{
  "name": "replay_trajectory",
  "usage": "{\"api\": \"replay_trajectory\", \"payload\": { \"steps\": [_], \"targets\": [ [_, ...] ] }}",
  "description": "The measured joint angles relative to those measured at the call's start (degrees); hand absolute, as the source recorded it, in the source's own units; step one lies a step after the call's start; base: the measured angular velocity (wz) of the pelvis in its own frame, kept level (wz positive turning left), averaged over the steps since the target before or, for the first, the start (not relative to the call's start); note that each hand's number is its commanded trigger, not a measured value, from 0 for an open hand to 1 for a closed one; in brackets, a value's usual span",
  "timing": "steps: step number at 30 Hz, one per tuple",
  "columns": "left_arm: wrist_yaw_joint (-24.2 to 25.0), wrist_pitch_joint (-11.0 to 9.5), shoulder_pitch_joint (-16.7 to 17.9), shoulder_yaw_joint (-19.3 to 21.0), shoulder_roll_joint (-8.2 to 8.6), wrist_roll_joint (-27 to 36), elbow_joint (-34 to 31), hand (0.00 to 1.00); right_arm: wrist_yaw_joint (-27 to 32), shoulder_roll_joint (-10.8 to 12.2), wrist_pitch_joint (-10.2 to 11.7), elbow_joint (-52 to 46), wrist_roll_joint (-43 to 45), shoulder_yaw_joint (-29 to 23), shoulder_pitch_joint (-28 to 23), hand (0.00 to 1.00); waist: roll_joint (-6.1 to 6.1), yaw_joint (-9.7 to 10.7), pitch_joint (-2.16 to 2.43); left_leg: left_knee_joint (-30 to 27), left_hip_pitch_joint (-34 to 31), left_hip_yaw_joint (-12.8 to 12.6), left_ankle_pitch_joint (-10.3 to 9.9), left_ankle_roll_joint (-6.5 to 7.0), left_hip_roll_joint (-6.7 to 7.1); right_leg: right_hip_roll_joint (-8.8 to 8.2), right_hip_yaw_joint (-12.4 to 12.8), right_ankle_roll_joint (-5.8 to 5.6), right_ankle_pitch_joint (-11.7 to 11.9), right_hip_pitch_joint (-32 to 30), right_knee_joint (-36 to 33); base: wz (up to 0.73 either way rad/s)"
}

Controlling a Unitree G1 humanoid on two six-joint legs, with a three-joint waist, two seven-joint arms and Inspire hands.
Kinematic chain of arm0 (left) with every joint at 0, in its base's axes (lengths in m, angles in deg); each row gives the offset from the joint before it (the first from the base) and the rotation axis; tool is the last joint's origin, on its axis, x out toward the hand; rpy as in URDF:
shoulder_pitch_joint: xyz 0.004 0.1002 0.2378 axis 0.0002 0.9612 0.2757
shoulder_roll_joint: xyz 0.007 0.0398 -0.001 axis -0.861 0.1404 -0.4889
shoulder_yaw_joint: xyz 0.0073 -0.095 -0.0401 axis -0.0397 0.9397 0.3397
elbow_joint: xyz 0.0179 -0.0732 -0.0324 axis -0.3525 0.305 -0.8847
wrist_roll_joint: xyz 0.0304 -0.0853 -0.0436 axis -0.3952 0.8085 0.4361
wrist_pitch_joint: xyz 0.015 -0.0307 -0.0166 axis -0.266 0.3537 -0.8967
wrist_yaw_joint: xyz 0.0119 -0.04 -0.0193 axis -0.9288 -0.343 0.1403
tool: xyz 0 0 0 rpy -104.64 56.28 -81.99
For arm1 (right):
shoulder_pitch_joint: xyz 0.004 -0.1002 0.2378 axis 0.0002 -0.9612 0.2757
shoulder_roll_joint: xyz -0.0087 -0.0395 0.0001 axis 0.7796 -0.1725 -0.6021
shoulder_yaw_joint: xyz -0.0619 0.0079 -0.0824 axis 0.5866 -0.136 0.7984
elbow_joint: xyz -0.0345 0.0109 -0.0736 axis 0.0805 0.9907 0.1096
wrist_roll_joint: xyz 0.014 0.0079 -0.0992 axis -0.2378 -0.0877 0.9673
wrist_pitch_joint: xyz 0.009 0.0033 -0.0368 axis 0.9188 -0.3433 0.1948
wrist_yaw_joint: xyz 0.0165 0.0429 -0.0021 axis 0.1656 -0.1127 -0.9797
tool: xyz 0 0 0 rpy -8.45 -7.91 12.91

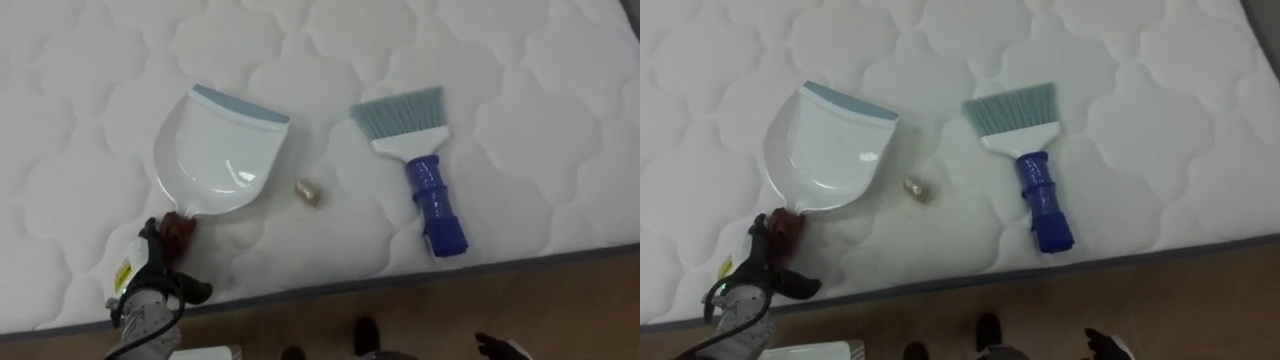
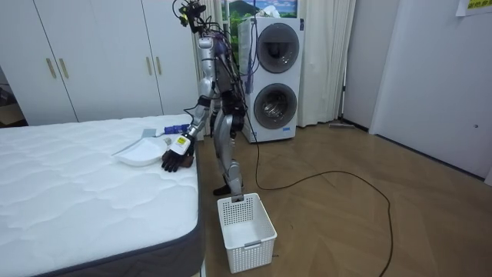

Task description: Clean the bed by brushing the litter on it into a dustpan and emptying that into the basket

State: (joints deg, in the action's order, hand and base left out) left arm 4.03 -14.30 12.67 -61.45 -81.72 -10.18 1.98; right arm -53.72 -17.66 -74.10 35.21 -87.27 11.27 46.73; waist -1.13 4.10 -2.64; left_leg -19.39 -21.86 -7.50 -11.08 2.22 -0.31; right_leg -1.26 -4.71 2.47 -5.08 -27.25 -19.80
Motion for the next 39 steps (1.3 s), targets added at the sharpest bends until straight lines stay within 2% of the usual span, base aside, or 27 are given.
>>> {"api": "replay_trajectory", "payload": {
  "steps": [2, 6, 12, 17, 22, 26, 35, 39],
  "targets": [
    [-1.31, 0.41, -0.3, 0.08, -0.27, 0.01, 0.0, 1.0, 0.21, 0.1, -0.04, 0.0, -0.05, 0.01, -0.01, 0.0, 0.12, 0.01, 0.0, -0.01, -0.02, 0.0, 0.0, 0.0, 0.01, -0.03, -0.01, 0.0, 0.0, 0.0, 0.04, 0.0],
    [-2.89, 1.54, -1.21, 1.02, -2.25, 0.06, 0.44, 1.0, 1.41, 0.51, -1.05, -0.59, -0.05, 0.0, -0.02, 0.0, 0.28, 0.03, 0.03, 0.18, 0.14, -0.16, 0.07, 0.11, 0.02, -0.11, 0.12, -0.04, -0.01, 0.06, 0.13, 0.0],
    [-4.41, 3.3, -1.23, 1.01, -1.28, 0.17, 1.55, 1.0, 1.6, 0.56, -2.41, -1.6, -0.01, 0.0, -0.11, 0.0, 0.41, 0.19, 0.08, 0.94, 0.47, -0.38, 0.19, 0.28, 0.08, -0.23, 0.15, -0.18, -0.06, 0.03, 0.34, -0.02],
    [-4.53, 4.07, -0.49, 1.06, -0.11, 0.72, 2.55, 1.0, 1.6, 0.57, -2.5, -1.51, -0.06, -0.02, -0.12, 0.0, 0.42, 0.28, 0.09, 1.07, 0.46, -0.36, 0.19, 0.28, 0.03, -0.23, -0.05, -0.17, -0.06, 0.07, 0.61, 0.0],
    [-4.53, 3.85, -0.47, 1.17, -0.1, 0.63, 3.42, 1.0, 1.55, 0.68, -2.54, -1.51, -0.05, -0.02, -0.14, 0.0, 0.55, 0.12, 0.18, 1.04, 0.55, -0.3, 0.2, 0.27, 0.04, -0.27, -0.07, -0.17, -0.06, 0.13, 0.49, 0.0],
    [-4.92, 4.11, -0.49, 1.3, -0.1, 0.64, 3.8, 1.0, 1.49, 1.1, -2.54, -1.45, -0.85, 0.04, -0.19, 0.0, 0.93, 0.02, 0.43, 0.88, 0.78, -0.37, 0.21, 0.26, -0.01, -0.28, -0.11, -0.15, -0.07, 0.26, 0.22, 0.0],
    [-5.0, 4.76, 0.07, 1.67, -0.1, 0.85, 4.01, 1.0, 1.64, 1.31, -3.57, -0.56, -2.61, 0.03, -0.26, 0.0, 1.0, -0.33, 0.43, 0.45, 1.12, -0.34, 0.2, 0.26, -0.01, -0.39, -0.17, -0.1, -0.19, 0.75, -0.13, 0.0],
    [-5.05, 4.72, -0.03, 3.27, -0.11, 1.8, 3.98, 1.0, 1.7, 1.22, -3.62, -0.56, -2.53, 0.02, -0.51, 0.0, 0.99, -0.78, 0.43, -0.02, 0.56, 0.06, 0.16, 0.24, -0.13, -0.36, -0.62, -0.03, -0.15, 0.65, 0.01, 0.04]
  ]
}}
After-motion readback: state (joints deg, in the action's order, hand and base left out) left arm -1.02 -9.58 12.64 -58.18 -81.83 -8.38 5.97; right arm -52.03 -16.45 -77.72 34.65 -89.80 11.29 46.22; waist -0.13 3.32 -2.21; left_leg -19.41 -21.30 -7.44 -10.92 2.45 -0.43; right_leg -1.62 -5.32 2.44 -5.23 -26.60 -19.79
